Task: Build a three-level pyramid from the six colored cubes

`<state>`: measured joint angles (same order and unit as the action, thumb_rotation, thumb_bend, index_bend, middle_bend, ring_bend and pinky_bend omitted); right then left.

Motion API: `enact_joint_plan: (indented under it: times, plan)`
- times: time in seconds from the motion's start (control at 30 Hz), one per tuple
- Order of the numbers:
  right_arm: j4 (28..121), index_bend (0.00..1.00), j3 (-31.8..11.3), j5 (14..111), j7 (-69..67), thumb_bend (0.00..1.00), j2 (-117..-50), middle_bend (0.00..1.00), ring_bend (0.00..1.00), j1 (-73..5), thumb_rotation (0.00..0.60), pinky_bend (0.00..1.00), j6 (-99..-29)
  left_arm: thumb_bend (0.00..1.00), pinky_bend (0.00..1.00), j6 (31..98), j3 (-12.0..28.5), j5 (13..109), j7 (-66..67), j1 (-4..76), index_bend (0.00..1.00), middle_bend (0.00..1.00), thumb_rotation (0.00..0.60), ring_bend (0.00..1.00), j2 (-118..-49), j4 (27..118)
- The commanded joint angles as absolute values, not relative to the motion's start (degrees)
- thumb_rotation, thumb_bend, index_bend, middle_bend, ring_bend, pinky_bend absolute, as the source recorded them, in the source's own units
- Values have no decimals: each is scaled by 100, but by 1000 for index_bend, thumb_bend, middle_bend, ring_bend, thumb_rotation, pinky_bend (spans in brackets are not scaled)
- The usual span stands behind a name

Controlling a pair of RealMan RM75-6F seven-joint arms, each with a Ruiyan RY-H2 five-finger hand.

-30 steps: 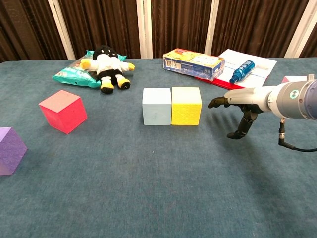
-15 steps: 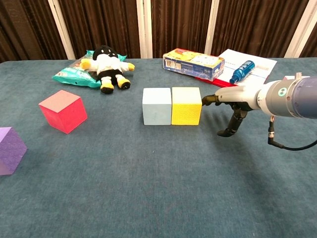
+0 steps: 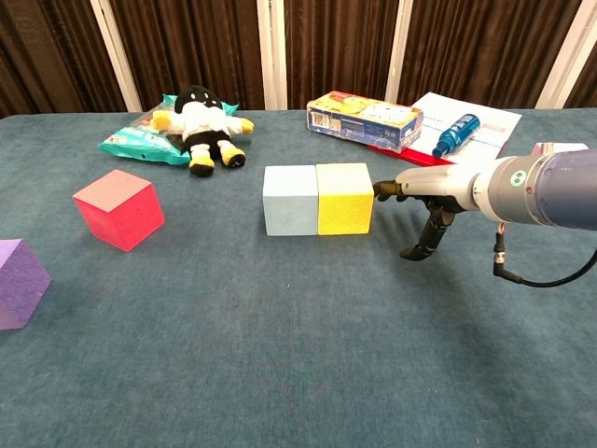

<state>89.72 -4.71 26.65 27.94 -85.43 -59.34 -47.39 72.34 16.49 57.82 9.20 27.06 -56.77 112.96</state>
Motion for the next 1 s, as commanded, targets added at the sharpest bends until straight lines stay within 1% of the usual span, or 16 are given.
enact_joint_plan:
  times: [0.03,0.2,0.33,0.7,1.0]
  plan:
    - [8959,0,-466,2653,2796,379,-8544,25,0,-5920,600,0,-4775,78,0,7228,1646,5777,922,2708,0,12,600,0,-5681,11290]
    - [8991,0,-437,2711,2794,379,-8479,12,0,-5823,600,0,-4973,78,0,7222,1639,5769,935,2713,0,11,600,0,-5691,11279]
    - [9158,0,-420,3020,2691,379,-8309,0,0,-5600,600,0,-5372,78,0,7245,1637,5761,961,2710,0,11,600,0,-5704,11282]
    - [9918,0,-197,4426,1848,378,-7483,0,0,-4435,600,0,-6723,78,0,7247,1577,5741,1124,2738,0,9,600,0,-5791,11240]
    - [10174,0,-70,5392,1264,379,-6997,0,0,-3540,600,0,-7591,78,0,7265,1495,5720,1346,2785,0,9,600,0,-5983,11117]
